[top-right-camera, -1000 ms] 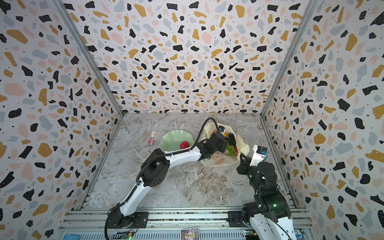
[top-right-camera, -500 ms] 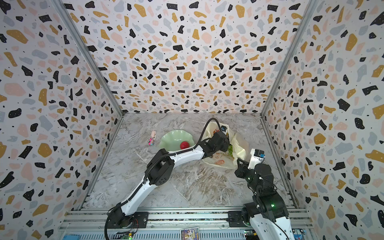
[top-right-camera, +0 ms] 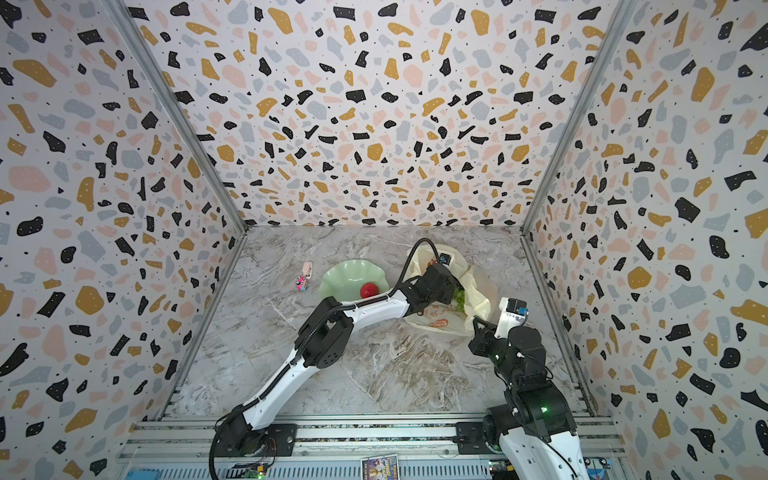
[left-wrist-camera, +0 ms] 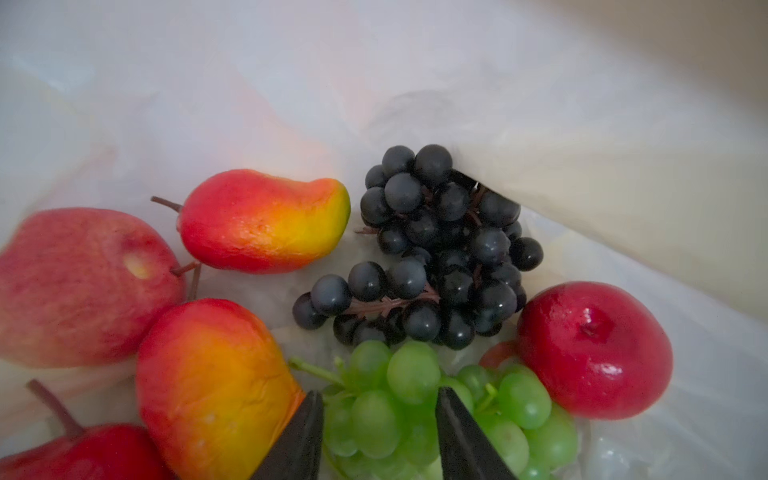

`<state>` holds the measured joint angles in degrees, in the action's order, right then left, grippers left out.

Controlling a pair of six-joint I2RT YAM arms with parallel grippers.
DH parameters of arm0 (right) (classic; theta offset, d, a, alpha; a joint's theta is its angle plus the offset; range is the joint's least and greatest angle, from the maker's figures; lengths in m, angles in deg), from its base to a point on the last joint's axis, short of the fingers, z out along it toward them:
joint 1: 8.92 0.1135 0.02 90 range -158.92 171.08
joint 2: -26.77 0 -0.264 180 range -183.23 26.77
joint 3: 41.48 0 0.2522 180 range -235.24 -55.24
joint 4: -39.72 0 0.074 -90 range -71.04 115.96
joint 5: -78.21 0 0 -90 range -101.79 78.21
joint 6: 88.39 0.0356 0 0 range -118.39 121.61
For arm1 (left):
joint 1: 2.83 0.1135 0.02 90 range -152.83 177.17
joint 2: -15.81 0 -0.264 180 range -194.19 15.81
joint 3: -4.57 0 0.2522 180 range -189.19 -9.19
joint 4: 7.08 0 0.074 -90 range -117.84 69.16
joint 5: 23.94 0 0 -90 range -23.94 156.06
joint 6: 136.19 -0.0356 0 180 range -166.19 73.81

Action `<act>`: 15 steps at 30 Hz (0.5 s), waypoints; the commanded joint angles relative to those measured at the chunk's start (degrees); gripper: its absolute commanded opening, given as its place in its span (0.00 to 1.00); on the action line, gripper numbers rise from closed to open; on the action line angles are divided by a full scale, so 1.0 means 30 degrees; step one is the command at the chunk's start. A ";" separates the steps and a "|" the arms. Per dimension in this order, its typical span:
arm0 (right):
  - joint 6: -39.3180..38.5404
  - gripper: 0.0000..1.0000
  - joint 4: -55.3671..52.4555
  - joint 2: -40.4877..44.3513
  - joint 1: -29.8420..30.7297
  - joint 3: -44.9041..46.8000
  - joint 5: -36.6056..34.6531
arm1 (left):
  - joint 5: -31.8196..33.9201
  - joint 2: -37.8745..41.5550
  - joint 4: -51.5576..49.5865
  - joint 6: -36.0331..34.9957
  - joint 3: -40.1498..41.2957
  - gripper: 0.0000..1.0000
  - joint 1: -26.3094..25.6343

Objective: Take fruits out of the plastic bag
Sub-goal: Take out the fake fruit from the plastic bag.

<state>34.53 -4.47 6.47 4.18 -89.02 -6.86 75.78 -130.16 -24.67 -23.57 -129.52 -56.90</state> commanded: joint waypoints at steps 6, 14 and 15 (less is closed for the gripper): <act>-0.0254 0.00 0.0154 -0.0087 0.0085 0.0186 0.0043 | -0.0397 -0.0189 0.0462 0.0112 -0.0358 0.16 0.0179; -0.0305 0.00 0.0339 -0.0256 0.0085 0.0390 -0.0009 | -0.0996 0.0337 0.0865 -0.0183 0.0115 0.05 0.0179; -0.0337 0.00 0.0349 -0.0266 0.0085 0.0391 0.0025 | -0.1109 0.0467 0.0945 -0.0183 0.0219 0.04 0.0168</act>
<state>34.49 -4.10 6.03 4.18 -88.04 -6.86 73.99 -130.58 -24.15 -23.12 -129.81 -56.83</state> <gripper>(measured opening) 0.041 0.060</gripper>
